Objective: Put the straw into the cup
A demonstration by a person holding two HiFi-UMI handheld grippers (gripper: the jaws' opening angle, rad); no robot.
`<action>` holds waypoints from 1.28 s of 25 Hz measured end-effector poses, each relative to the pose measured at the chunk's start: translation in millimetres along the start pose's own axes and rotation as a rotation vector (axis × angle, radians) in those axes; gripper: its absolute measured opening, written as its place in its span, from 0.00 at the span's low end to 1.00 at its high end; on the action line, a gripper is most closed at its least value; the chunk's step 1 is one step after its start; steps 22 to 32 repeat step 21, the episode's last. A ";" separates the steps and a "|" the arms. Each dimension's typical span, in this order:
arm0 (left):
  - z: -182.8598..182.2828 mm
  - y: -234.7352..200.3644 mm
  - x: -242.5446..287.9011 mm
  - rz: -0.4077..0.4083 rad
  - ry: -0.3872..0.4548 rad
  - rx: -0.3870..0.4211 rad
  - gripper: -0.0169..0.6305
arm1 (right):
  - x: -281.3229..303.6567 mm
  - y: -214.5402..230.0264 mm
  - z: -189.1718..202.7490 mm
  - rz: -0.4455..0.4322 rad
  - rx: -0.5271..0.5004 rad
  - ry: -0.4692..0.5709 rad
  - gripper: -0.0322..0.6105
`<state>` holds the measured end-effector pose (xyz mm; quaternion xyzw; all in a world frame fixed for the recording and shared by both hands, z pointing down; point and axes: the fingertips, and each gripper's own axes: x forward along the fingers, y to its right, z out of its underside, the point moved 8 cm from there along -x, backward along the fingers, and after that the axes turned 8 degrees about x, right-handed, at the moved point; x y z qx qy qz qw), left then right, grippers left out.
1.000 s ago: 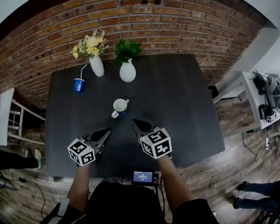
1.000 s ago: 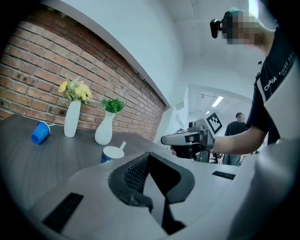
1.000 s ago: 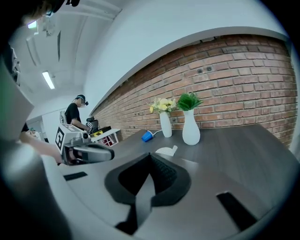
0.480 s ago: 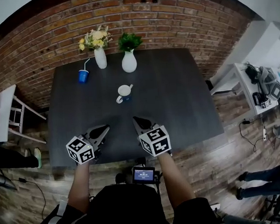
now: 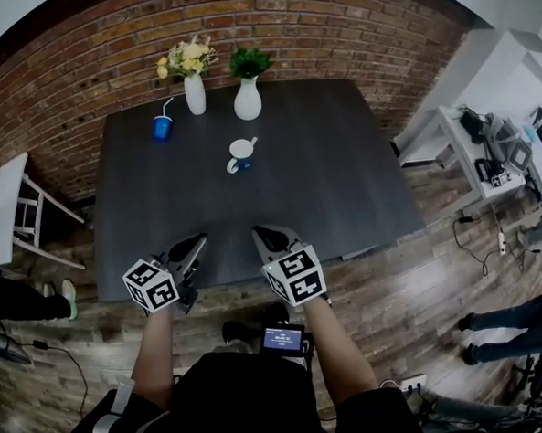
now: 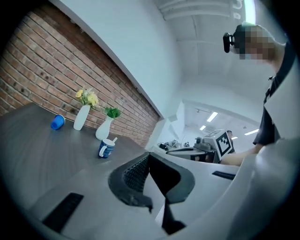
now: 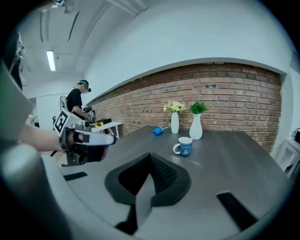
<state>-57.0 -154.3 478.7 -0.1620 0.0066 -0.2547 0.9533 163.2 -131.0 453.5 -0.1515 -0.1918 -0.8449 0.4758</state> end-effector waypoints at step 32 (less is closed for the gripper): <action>-7.3 43.0 68.0 0.020 -0.045 0.122 0.03 | -34.8 61.9 -17.7 -0.033 -0.026 0.048 0.06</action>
